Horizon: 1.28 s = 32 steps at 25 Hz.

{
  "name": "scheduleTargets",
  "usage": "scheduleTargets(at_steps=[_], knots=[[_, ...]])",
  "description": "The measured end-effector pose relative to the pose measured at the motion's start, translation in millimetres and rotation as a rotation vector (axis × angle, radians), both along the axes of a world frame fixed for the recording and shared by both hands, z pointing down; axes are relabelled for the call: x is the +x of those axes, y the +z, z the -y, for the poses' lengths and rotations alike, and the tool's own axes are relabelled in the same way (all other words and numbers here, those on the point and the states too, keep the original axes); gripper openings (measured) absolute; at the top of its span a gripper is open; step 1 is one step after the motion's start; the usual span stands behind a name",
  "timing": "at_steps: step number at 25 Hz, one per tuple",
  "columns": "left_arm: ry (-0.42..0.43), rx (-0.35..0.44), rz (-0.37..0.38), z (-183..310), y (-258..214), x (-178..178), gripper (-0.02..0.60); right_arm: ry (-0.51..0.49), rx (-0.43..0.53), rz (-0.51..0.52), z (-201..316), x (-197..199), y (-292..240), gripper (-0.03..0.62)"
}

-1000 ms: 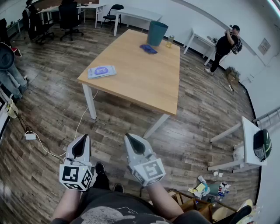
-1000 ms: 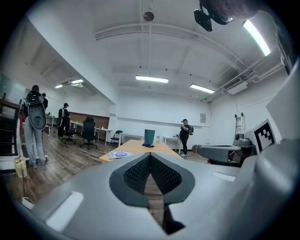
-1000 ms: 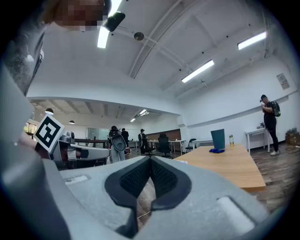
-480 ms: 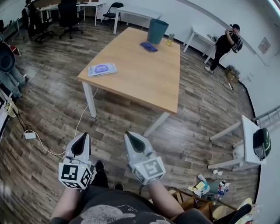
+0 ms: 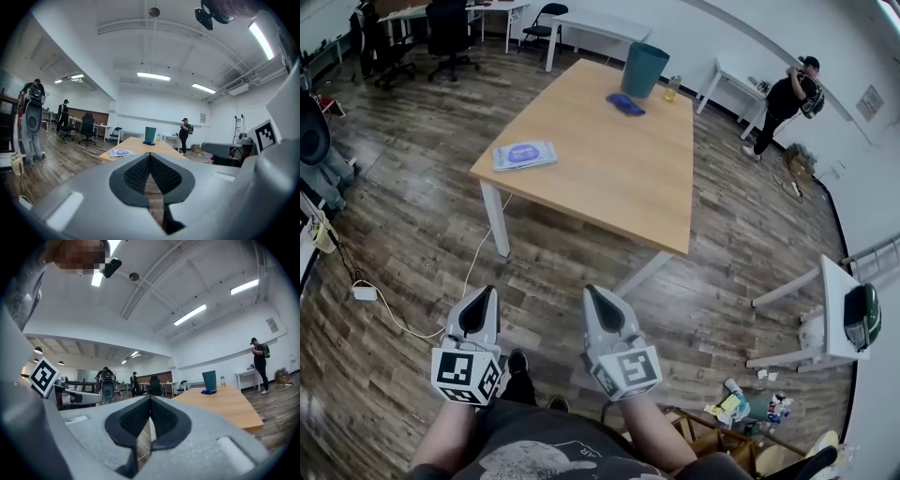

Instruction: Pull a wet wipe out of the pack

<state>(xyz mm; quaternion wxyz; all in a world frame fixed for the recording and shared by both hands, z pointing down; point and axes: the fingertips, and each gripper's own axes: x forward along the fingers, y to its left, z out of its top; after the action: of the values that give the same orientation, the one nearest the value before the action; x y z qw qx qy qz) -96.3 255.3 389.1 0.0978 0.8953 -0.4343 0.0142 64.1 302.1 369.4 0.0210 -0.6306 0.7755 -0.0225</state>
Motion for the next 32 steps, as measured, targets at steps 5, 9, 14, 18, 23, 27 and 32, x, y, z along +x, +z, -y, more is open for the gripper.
scheduleTargets(at_steps=[5, 9, 14, 18, 23, 27, 32], knots=[[0.025, -0.019, -0.01, 28.0, 6.8, 2.6, 0.018, 0.052, -0.021, -0.058, 20.4, 6.6, 12.4, -0.008], [0.027, -0.01, -0.009, 54.1, 9.3, -2.0, 0.018, 0.04, -0.044, -0.051, 45.7, 1.2, 19.4, -0.008], [0.026, 0.001, 0.008, 93.1, 12.9, -13.9, 0.018, 0.044, -0.058, -0.057, 88.8, -9.2, 23.6, -0.008], [0.022, 0.012, 0.005, 120.7, 11.1, -30.6, 0.018, 0.048, -0.068, -0.064, 119.8, -21.8, 24.3, -0.008], [0.031, 0.008, 0.011, 153.3, 11.0, -43.9, 0.018, 0.06, -0.078, -0.082, 148.7, -33.6, 20.9, -0.008], [0.029, 0.0, 0.007, 171.2, 14.8, -44.3, 0.018, 0.078, -0.109, -0.08, 164.0, -27.5, 29.1, -0.008], [0.019, -0.014, 0.012, 191.7, 22.8, -38.5, 0.018, 0.086, -0.114, -0.062, 197.3, -12.6, 34.5, -0.008]])
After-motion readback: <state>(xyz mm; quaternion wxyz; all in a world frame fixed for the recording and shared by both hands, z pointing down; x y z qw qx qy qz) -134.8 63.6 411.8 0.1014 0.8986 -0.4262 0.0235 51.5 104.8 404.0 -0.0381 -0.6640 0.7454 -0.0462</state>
